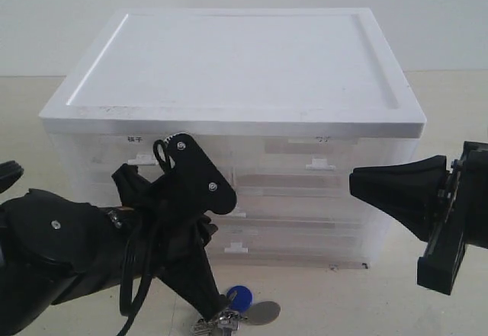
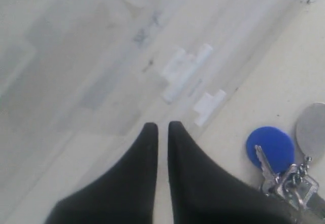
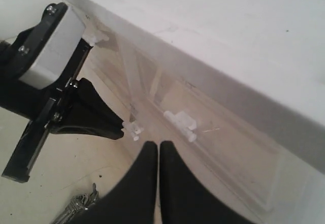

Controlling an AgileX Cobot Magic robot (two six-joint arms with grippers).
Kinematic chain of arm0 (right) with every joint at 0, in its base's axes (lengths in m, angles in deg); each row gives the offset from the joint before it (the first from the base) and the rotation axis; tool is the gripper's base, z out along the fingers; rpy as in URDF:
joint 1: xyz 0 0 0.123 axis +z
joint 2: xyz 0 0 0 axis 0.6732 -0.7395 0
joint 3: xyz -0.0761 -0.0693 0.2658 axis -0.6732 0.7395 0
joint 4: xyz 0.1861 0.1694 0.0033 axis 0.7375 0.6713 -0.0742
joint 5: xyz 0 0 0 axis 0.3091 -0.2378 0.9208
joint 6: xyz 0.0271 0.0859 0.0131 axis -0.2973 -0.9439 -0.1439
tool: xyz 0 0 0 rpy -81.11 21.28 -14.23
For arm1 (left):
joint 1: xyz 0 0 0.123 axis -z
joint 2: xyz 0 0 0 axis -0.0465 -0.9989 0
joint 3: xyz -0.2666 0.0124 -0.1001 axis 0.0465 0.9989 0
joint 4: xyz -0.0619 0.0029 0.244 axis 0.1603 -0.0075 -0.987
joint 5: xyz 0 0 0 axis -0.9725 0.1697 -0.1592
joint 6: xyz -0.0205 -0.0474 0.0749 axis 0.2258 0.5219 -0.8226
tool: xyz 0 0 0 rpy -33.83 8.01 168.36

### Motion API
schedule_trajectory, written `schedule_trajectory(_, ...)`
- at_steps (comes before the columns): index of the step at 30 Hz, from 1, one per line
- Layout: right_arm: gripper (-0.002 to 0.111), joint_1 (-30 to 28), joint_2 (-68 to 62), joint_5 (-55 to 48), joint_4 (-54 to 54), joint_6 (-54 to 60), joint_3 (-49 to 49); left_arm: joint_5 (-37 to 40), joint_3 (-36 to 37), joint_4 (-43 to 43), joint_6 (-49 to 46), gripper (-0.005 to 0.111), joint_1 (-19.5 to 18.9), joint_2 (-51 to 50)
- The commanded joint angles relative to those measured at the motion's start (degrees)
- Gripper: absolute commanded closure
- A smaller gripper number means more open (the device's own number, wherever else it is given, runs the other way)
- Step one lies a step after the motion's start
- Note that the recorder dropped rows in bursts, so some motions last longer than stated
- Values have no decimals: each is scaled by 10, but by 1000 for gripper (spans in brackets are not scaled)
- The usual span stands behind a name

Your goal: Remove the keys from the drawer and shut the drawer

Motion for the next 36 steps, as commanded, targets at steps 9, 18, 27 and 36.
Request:
schedule_trajectory(9, 109, 2, 0, 34, -8, 0, 0, 105, 67, -18, 34, 102, 117, 65)
schedule_trajectory(18, 109, 2, 0, 58, -14, 1, 0, 196, 75, 13, 36, 102, 148, 16)
schedule_trajectory(27, 109, 2, 0, 58, -23, -1, 0, 85, 39, 13, 48, 102, 146, -89)
schedule_trajectory(36, 109, 2, 0, 58, -23, -1, 0, 35, -11, -7, 58, 102, 74, -152)
